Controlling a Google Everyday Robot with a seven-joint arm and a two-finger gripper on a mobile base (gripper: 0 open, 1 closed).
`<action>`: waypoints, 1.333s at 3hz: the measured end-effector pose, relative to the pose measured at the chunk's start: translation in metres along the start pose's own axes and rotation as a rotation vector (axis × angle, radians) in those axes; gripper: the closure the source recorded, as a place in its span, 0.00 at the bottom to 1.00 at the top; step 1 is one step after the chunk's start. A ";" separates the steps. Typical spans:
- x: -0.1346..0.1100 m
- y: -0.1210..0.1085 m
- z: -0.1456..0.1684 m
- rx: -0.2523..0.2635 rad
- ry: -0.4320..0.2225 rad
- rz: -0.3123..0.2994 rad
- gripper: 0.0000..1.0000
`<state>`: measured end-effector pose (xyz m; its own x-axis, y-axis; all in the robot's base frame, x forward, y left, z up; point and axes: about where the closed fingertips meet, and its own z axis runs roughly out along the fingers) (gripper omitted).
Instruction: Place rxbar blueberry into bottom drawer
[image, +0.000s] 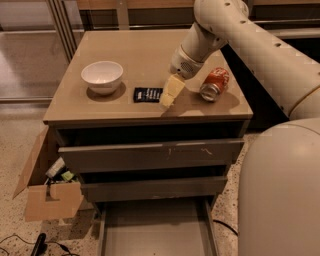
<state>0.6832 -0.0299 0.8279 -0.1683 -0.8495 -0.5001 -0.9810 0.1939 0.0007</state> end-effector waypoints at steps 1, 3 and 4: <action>0.000 0.014 0.008 -0.027 0.005 -0.001 0.00; -0.033 0.009 0.027 -0.064 -0.008 -0.047 0.00; -0.039 0.007 0.033 -0.075 -0.017 -0.048 0.00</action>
Offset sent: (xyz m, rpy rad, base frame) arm -0.0114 0.0270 -0.0001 0.0167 0.0241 0.0453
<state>0.6865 0.0205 0.8190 -0.1202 -0.8483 -0.5157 -0.9924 0.1156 0.0411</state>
